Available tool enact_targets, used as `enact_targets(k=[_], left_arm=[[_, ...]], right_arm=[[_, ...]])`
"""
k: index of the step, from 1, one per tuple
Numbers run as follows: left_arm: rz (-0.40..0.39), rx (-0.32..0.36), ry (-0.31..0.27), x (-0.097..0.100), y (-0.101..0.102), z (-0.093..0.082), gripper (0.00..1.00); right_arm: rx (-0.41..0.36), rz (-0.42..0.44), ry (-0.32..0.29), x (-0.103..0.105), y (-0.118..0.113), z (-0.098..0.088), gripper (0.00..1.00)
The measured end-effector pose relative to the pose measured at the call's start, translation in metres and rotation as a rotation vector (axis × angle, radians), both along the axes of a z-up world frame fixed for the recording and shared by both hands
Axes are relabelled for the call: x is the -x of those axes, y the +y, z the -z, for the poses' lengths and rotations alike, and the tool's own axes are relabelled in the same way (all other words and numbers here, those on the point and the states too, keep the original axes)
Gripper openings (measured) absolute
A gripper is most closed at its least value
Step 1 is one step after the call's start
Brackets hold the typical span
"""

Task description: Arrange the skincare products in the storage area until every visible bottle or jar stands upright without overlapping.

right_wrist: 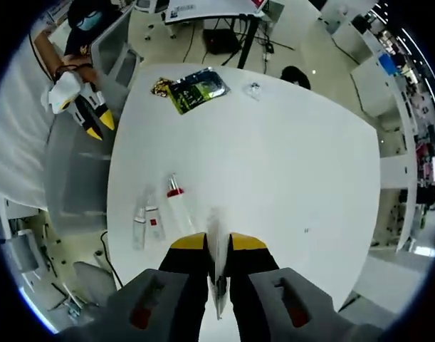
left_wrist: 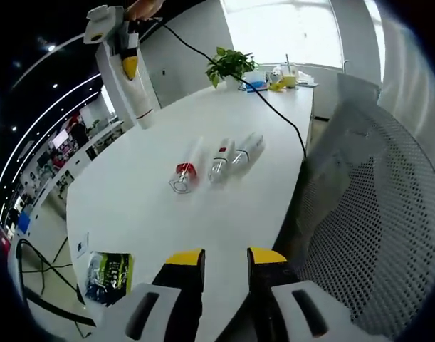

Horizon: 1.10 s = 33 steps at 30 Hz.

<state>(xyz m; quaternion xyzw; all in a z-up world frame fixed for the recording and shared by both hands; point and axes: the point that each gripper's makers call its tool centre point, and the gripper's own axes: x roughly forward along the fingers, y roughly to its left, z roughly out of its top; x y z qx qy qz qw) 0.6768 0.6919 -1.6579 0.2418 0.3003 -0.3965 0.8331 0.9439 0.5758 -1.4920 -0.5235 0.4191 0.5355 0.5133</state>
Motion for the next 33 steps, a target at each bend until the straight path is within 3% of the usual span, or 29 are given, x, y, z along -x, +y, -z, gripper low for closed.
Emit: enact_targets(k=[11, 19, 33], left_arm=[[0.011, -0.019, -0.002, 0.000, 0.002, 0.001, 0.22], [0.015, -0.027, -0.006, 0.000, 0.002, 0.002, 0.22], [0.033, -0.040, -0.006, 0.002, 0.001, 0.004, 0.22]], right_arm=[[-0.017, 0.034, 0.018, -0.018, -0.013, 0.012, 0.08], [-0.009, 0.042, 0.025, -0.027, -0.023, 0.032, 0.08], [-0.026, 0.125, 0.049, -0.022, -0.034, 0.069, 0.08]])
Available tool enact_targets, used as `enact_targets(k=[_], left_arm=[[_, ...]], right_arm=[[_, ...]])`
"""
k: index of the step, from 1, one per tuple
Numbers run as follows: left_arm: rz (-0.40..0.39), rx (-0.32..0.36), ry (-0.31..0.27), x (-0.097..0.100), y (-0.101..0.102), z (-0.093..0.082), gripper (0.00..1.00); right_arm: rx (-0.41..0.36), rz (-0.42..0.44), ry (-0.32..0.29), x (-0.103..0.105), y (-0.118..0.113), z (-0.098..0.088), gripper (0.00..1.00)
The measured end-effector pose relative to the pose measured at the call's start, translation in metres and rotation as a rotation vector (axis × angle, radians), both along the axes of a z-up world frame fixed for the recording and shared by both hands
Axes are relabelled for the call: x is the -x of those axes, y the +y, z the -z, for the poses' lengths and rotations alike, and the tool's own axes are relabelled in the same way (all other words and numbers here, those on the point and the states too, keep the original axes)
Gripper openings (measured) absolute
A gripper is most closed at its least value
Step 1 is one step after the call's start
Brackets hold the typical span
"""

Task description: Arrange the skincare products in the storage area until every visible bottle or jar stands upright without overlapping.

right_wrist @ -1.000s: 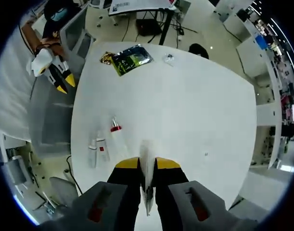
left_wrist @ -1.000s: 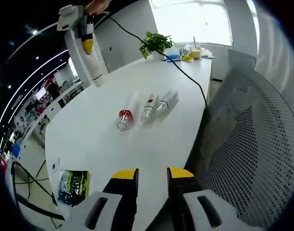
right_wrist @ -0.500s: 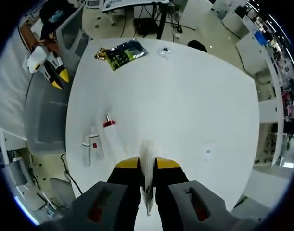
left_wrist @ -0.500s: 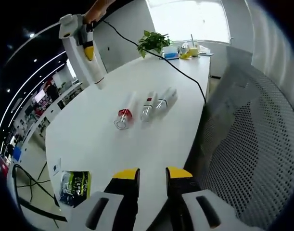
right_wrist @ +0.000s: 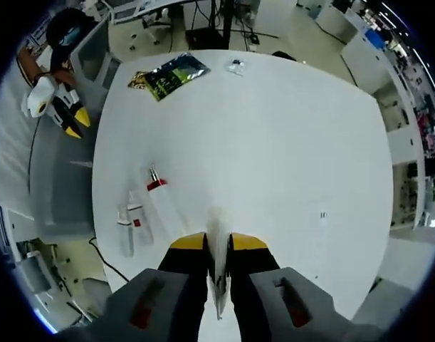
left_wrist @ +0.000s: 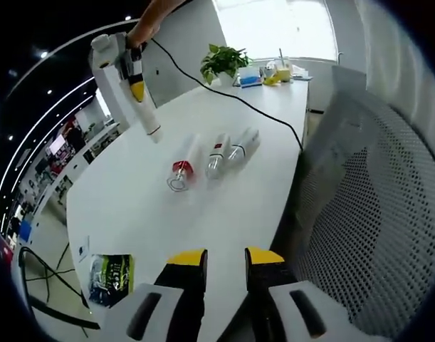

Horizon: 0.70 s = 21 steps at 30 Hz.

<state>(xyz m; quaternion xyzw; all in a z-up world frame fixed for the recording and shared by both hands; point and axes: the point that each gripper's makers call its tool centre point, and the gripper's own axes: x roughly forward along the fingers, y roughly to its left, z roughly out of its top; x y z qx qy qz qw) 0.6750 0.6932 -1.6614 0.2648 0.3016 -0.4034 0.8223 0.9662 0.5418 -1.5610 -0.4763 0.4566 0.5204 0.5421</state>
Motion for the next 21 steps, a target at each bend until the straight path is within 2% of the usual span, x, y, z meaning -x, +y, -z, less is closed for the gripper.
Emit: enact_targets(k=[21], left_arm=[[-0.007, -0.006, 0.031, 0.001, 0.001, 0.005, 0.21]], right_arm=[[0.039, 0.006, 0.018, -0.011, -0.020, 0.032, 0.08]])
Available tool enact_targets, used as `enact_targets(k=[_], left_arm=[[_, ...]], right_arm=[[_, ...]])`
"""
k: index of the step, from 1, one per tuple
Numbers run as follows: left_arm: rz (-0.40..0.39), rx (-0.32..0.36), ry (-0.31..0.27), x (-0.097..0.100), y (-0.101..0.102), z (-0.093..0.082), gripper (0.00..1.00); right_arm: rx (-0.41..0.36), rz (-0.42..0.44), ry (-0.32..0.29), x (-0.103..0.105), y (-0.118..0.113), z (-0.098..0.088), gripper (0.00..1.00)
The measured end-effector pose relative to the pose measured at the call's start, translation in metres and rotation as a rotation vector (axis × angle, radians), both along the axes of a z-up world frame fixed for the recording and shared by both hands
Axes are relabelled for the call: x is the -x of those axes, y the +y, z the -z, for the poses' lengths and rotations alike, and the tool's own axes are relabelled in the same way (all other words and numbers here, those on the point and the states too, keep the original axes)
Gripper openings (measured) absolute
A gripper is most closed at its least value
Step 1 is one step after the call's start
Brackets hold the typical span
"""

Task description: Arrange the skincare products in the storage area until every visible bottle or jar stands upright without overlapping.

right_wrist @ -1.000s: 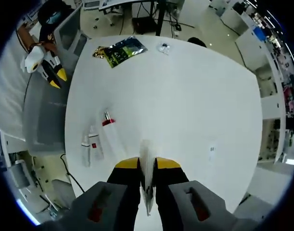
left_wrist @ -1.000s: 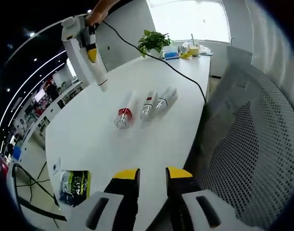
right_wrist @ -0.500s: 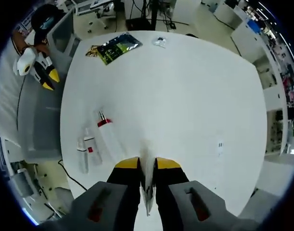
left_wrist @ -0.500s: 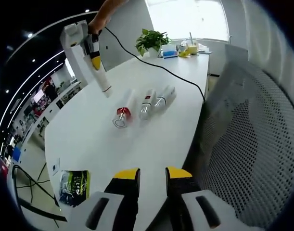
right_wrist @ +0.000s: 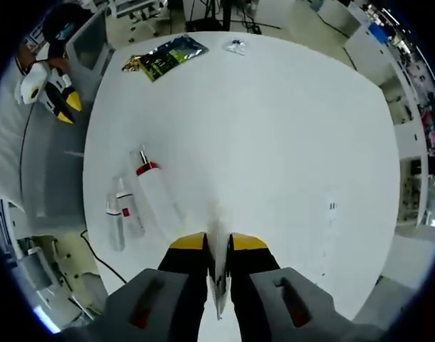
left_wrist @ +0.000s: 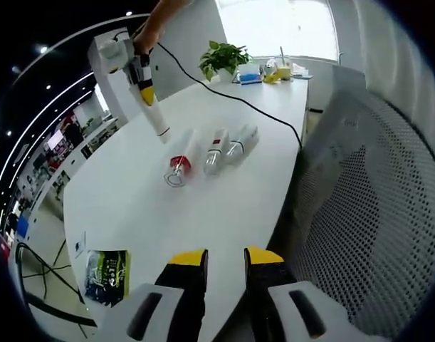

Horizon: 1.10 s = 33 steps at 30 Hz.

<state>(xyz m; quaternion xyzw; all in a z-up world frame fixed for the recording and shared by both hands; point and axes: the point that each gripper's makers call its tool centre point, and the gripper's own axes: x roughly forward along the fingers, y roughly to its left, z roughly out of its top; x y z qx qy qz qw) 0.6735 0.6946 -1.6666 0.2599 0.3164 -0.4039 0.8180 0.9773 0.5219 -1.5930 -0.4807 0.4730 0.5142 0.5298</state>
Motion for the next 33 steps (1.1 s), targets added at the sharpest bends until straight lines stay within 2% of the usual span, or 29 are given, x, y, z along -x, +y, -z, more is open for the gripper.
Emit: enact_targets(k=[22, 30, 33], left_arm=[[-0.016, -0.010, 0.013, -0.001, 0.003, 0.003, 0.21], [-0.016, 0.002, 0.022, 0.000, 0.001, 0.003, 0.21], [-0.009, -0.002, 0.023, 0.001, 0.001, 0.004, 0.21]], right_arm=[[-0.009, -0.022, -0.003, -0.016, 0.000, 0.017, 0.09], [-0.015, -0.067, 0.012, -0.020, -0.001, 0.021, 0.09], [0.007, -0.099, 0.030, -0.018, -0.003, 0.020, 0.10]])
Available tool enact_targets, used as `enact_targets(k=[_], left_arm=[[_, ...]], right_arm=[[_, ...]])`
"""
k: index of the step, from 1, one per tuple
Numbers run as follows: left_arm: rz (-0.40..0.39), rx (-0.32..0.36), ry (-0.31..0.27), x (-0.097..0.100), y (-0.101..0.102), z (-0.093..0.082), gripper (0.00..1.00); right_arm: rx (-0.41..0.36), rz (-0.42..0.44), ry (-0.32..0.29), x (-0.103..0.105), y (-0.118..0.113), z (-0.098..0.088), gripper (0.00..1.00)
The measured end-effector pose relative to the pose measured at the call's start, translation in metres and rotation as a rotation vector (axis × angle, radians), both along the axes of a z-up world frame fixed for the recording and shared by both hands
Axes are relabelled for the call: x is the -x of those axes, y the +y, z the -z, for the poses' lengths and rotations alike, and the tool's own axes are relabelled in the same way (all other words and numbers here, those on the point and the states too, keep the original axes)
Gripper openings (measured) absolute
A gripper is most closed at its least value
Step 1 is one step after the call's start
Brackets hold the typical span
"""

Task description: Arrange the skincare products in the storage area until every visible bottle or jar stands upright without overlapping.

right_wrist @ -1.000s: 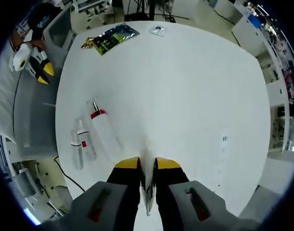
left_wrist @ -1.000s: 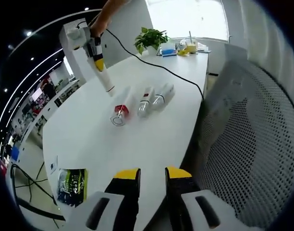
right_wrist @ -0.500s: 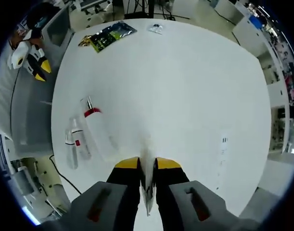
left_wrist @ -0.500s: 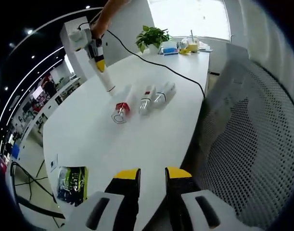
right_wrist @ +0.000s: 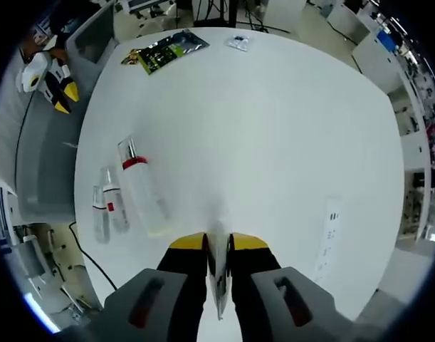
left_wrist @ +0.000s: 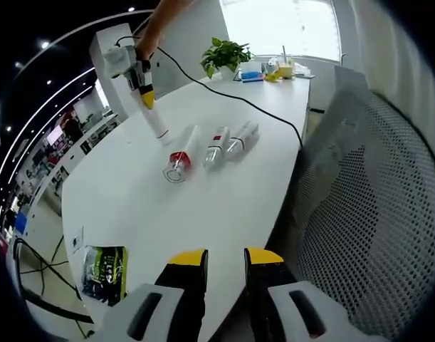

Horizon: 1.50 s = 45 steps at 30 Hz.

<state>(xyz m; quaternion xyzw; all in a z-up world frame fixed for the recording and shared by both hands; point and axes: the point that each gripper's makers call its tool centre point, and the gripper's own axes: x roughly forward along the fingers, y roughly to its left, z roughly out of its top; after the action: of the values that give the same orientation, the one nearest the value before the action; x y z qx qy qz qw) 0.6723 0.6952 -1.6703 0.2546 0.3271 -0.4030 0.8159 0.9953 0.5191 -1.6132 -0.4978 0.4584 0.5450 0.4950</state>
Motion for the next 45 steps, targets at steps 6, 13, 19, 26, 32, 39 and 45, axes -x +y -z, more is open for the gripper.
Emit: enact_targets(k=[6, 13, 19, 26, 32, 39, 45], left_arm=[[-0.004, 0.002, 0.011, 0.001, 0.000, 0.001, 0.21], [-0.002, 0.001, 0.012, 0.001, 0.000, 0.001, 0.21], [-0.003, -0.002, 0.012, 0.001, 0.000, 0.001, 0.21], [0.000, -0.002, 0.012, 0.001, 0.000, 0.001, 0.21], [0.001, -0.003, 0.009, 0.001, 0.000, 0.001, 0.21], [0.002, -0.003, 0.012, 0.002, 0.000, 0.002, 0.21], [0.004, -0.005, 0.019, 0.003, 0.000, 0.003, 0.21]], right_arm=[[0.026, -0.002, 0.016, -0.005, -0.004, 0.001, 0.11], [0.027, 0.000, 0.014, -0.007, -0.008, 0.000, 0.11], [0.042, 0.022, -0.012, -0.010, -0.020, -0.002, 0.17], [0.072, 0.125, -0.023, -0.001, -0.050, 0.001, 0.30], [0.100, 0.223, -0.012, 0.019, -0.081, 0.014, 0.34], [0.111, 0.298, 0.090, 0.073, -0.099, 0.037, 0.33], [0.061, 0.273, 0.127, 0.113, -0.086, 0.055, 0.33]])
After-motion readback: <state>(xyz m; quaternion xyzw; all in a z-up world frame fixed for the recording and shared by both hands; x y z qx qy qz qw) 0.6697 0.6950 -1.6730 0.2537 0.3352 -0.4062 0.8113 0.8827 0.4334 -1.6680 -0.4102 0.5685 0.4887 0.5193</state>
